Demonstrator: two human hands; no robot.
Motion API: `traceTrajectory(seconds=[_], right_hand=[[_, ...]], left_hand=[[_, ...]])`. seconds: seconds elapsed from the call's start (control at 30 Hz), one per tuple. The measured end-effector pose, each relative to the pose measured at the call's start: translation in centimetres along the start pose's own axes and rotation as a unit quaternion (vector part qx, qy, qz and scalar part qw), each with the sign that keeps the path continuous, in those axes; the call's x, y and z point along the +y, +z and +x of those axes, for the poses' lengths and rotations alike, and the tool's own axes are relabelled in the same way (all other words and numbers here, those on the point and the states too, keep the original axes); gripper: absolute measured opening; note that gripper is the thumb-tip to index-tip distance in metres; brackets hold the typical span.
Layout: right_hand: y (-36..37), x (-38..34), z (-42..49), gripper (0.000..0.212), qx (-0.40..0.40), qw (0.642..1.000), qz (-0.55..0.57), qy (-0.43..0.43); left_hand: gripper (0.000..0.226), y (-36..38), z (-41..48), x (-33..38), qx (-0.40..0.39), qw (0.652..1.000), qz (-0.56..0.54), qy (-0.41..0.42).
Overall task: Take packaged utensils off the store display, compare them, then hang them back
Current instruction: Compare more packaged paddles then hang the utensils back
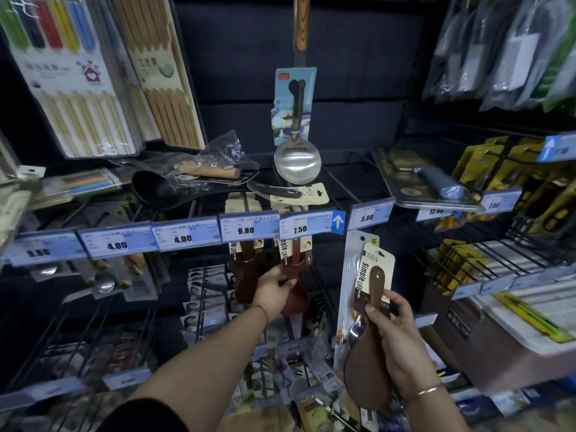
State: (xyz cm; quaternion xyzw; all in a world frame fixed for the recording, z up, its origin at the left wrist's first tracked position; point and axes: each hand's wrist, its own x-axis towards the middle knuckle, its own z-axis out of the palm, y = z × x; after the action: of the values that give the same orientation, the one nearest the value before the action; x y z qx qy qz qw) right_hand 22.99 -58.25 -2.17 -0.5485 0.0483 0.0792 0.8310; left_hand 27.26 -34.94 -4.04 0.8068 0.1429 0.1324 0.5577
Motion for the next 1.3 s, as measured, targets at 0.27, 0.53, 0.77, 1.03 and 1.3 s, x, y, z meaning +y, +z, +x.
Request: traceTrajectory(seconds=[0.27, 0.53, 0.77, 1.03, 1.3], right_hand=[[0.2, 0.7, -0.1, 0.051, 0.002, 1.000, -0.023, -0.006], [1.9, 2.0, -0.2, 0.046, -0.018, 1.000, -0.023, 0.005], [4.3, 4.1, -0.9, 0.048, -0.055, 0.998, -0.025, -0.018], [5.9, 6.1, -2.6, 0.063, -0.072, 0.996, -0.044, -0.029], [5.5, 6.2, -3.9, 0.051, -0.056, 0.998, -0.031, -0.014]], left_hand=[[0.022, 0.1, 0.4, -0.8, 0.006, 0.999, -0.034, -0.017], [0.022, -1.1, -5.8, -1.4, 0.019, 0.994, -0.101, -0.044], [0.006, -1.7, -10.1, 1.2, -0.091, 0.987, -0.129, 0.041], [0.005, -2.5, -10.3, 1.1, -0.122, 0.986, -0.107, 0.023], [0.038, -2.8, -10.7, 0.6, -0.102, 0.976, -0.186, -0.056]])
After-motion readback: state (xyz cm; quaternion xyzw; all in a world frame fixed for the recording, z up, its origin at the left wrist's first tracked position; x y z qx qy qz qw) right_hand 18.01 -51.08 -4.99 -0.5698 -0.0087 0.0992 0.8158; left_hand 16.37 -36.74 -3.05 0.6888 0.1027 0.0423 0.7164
